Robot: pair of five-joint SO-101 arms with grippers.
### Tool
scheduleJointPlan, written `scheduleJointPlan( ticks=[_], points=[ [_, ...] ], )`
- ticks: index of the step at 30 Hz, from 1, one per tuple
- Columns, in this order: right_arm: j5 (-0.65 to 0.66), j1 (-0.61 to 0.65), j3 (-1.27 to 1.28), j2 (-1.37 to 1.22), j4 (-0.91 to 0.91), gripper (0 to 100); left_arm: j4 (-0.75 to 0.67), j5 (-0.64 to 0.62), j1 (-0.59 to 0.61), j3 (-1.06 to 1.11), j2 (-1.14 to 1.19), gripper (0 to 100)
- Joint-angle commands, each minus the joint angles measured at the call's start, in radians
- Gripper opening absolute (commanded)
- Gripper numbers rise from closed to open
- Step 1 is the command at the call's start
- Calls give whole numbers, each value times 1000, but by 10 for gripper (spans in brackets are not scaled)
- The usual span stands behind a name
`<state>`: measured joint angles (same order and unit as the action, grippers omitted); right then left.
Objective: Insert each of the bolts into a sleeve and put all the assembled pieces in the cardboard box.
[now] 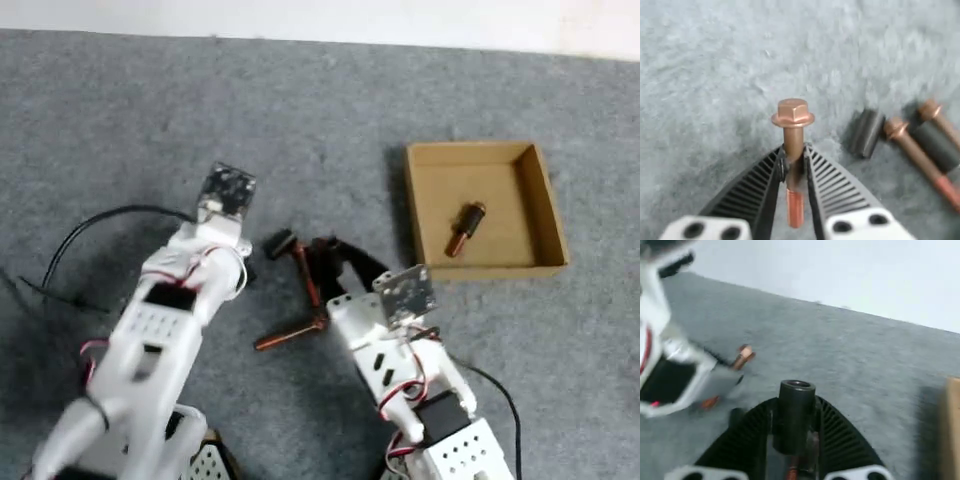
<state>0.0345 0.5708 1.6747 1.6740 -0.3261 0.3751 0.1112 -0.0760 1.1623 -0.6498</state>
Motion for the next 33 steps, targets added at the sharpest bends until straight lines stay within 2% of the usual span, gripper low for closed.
scheduleJointPlan(
  ticks=[1,4,8,13,16,21,28,33],
  points=[
    [84,79,134,13,-30,6,-28,-149,10,62,-263,6],
    [167,82,134,13,-33,5,-28,-249,8,127,-438,6],
    [170,84,134,13,-33,5,-28,-351,4,223,-704,7],
    [170,85,134,13,-33,5,-28,-565,4,349,-1038,7],
    [170,85,134,13,-33,5,-29,-614,-45,414,-1201,7],
    [172,85,134,13,-33,5,-78,-615,-163,427,-1138,6],
    [175,85,134,13,-33,5,-245,-623,-186,536,-1136,6],
    [175,85,134,13,-33,5,-249,-623,-282,535,-1136,6]
  ],
)
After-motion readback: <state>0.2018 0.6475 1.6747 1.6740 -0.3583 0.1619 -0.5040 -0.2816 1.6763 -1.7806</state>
